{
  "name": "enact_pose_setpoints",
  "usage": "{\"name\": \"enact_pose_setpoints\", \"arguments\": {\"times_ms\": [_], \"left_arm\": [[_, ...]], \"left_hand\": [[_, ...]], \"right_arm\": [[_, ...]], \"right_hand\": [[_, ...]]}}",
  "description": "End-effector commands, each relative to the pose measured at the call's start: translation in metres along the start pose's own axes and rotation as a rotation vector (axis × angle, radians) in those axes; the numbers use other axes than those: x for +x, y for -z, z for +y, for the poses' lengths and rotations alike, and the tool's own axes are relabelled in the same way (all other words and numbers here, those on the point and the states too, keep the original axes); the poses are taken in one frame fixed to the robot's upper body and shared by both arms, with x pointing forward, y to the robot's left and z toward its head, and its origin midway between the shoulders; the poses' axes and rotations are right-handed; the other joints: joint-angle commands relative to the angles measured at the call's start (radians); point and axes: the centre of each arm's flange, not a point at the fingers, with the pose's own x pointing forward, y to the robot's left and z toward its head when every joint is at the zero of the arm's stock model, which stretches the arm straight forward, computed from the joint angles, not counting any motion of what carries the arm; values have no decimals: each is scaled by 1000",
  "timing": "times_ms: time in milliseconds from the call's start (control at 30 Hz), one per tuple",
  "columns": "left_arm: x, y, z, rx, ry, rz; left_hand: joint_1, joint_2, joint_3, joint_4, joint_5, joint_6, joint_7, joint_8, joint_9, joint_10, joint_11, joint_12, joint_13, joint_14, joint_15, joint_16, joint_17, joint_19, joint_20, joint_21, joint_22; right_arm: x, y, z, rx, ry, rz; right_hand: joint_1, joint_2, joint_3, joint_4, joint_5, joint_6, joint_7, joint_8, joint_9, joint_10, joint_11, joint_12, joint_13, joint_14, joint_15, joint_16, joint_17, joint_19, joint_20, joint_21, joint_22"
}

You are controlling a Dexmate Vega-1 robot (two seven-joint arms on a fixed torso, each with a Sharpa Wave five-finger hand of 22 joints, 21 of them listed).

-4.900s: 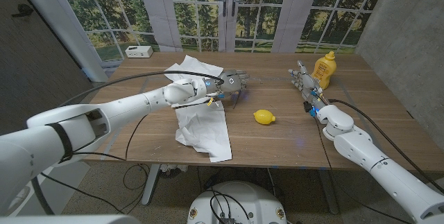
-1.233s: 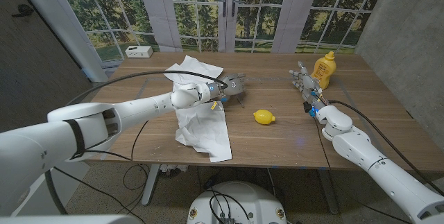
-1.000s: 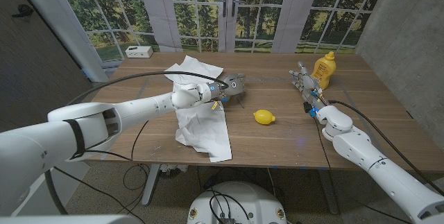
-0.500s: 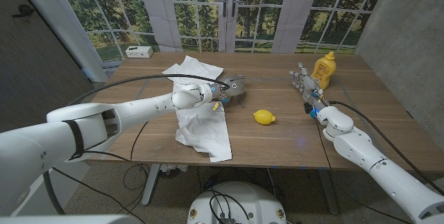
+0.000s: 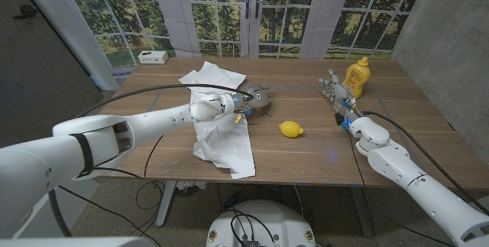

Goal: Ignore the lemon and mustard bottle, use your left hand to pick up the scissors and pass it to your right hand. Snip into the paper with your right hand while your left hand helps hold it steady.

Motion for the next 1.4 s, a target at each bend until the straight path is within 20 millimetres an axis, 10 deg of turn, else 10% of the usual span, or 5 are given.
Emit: {"name": "enact_pose_setpoints", "arguments": {"times_ms": [33, 133, 300, 800, 1400], "left_arm": [[2, 1, 1, -47, -43, -1], [2, 3, 2, -62, -58, -5], [3, 5, 4, -69, -71, 1], [-4, 34, 12, -170, -153, 88], [-18, 55, 15, -237, -261, 135]], "left_hand": [[18, 3, -9, 5, -3, 279, -268, 7, 24, 210, -196, 54, 81, 14, -175, 8, 9, 12, -106, 11, 3], [-35, 14, -52, 29, -3, 447, -260, 119, 80, 205, -198, 61, 73, 85, -169, 21, 46, 30, -97, 13, 6], [-83, 16, -20, 45, 6, 503, -259, 187, 123, 236, -196, 67, 69, 119, -169, -8, 56, 34, -89, 15, 9], [-128, 6, 61, 47, 30, 572, -258, 249, 151, 273, -196, 71, 58, 128, -172, -45, 73, 27, -70, 14, 11], [-90, -22, 52, 17, 41, 644, -253, 281, 142, 344, -187, 51, 7, 225, -180, 4, 144, 56, -78, 23, 11]], "right_arm": [[1, 1, 0, 1, -1, 11], [1, 1, 0, -4, -6, 8], [0, 0, -1, -2, -3, 9], [0, -1, -1, -1, -13, 8], [6, -3, 3, -3, -24, 4]], "right_hand": [[1, 11, 4, 2, -3, 1, -8, -3, 2, -2, -1, 0, 2, -2, 3, 0, 2, -3, 1, 5, 5], [1, 12, 4, 2, -3, 0, -8, -3, 2, -2, -2, 0, 2, -2, 4, 0, 2, -3, 1, 5, 5], [1, 11, 5, 2, -4, 0, -8, -3, 2, -2, -3, 0, 2, -1, 2, 0, 2, -3, 1, 5, 5], [1, 11, 7, 3, -5, 1, -7, -3, 2, -4, -17, -1, 2, -1, 2, 0, 2, -1, 0, 6, 5], [1, 11, 10, 4, -6, 1, -6, -3, 2, -5, -24, -2, 2, -3, 4, 0, 2, -2, 1, 6, 5]]}}
